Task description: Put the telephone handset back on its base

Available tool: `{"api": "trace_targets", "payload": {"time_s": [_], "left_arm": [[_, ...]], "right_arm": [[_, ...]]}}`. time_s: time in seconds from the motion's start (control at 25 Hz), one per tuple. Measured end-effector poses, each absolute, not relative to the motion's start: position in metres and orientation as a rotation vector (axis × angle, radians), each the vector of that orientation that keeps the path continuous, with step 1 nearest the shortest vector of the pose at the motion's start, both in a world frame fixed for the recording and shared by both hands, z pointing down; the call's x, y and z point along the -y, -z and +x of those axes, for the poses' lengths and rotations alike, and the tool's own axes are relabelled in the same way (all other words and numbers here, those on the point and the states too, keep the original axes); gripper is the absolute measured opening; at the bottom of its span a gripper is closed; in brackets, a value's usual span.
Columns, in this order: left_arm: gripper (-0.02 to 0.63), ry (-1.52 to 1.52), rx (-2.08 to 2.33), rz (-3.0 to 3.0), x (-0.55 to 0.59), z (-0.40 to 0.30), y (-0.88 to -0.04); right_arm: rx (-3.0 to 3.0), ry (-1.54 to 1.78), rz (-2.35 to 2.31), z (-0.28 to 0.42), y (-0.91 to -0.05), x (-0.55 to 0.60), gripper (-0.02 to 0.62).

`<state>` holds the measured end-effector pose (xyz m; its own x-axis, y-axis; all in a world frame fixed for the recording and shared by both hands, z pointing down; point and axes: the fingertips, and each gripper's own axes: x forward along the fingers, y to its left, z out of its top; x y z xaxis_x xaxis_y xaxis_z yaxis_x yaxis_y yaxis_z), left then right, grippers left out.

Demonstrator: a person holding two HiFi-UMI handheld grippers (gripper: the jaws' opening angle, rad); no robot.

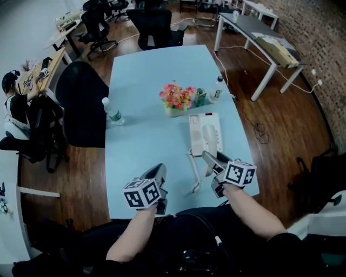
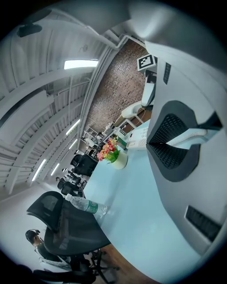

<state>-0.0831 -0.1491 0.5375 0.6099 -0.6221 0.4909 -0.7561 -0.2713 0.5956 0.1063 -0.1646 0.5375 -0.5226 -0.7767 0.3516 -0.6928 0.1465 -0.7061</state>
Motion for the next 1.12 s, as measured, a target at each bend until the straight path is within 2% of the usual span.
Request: {"api": "trace_targets", "payload": {"time_s": [0.52, 1.12], "left_arm": [[-0.002, -0.184, 1.096, 1.910, 0.188, -0.106, -0.568], [-0.002, -0.189, 1.088, 1.880, 0.185, -0.106, -0.574]], "right_arm": [[-2.287, 1.377, -1.845, 0.107, -0.624, 0.251, 0.236], [-2.379, 1.314, -2.073, 0.112, -0.645, 0.286, 0.236]]}}
